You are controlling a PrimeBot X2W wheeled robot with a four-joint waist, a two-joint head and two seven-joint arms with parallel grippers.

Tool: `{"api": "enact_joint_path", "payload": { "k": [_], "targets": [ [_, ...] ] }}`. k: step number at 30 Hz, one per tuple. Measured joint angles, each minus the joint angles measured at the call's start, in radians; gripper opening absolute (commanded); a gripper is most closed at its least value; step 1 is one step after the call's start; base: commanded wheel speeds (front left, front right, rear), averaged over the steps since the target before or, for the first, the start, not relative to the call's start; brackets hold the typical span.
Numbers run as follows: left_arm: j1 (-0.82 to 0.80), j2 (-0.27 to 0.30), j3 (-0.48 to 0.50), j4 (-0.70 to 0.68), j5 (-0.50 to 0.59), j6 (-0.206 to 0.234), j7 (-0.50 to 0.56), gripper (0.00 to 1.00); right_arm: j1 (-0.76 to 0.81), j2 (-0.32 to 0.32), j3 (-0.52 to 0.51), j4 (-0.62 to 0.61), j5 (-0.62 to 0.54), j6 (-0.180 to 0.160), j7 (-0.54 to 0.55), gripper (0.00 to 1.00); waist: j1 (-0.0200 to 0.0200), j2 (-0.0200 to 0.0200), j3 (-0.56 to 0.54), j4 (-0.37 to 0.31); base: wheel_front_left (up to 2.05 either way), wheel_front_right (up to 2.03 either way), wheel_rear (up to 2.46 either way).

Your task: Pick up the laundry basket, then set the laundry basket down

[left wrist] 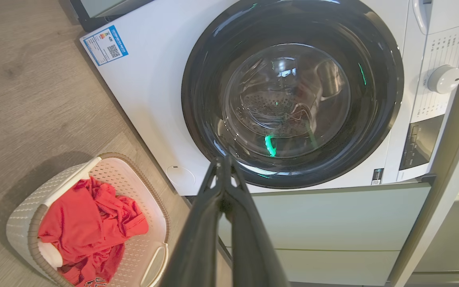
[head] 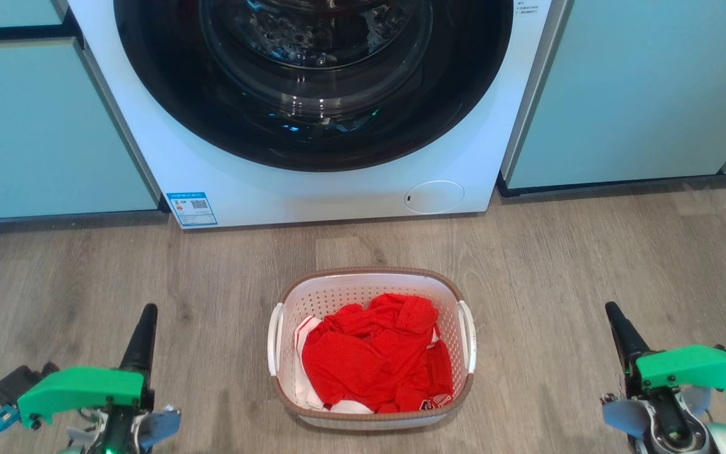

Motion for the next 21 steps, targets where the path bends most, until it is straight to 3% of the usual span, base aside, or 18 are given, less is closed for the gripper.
{"api": "enact_joint_path", "payload": {
  "k": [21],
  "targets": [
    [-0.045, -0.002, 0.032, 0.012, -0.243, -0.030, 0.060, 0.00, -0.006, 0.000, -0.051, 0.000, 0.234, 0.000, 0.060, 0.00, 0.0000, 0.0000, 0.002, 0.000, 0.00, 0.00, 0.00]
  ]
}}
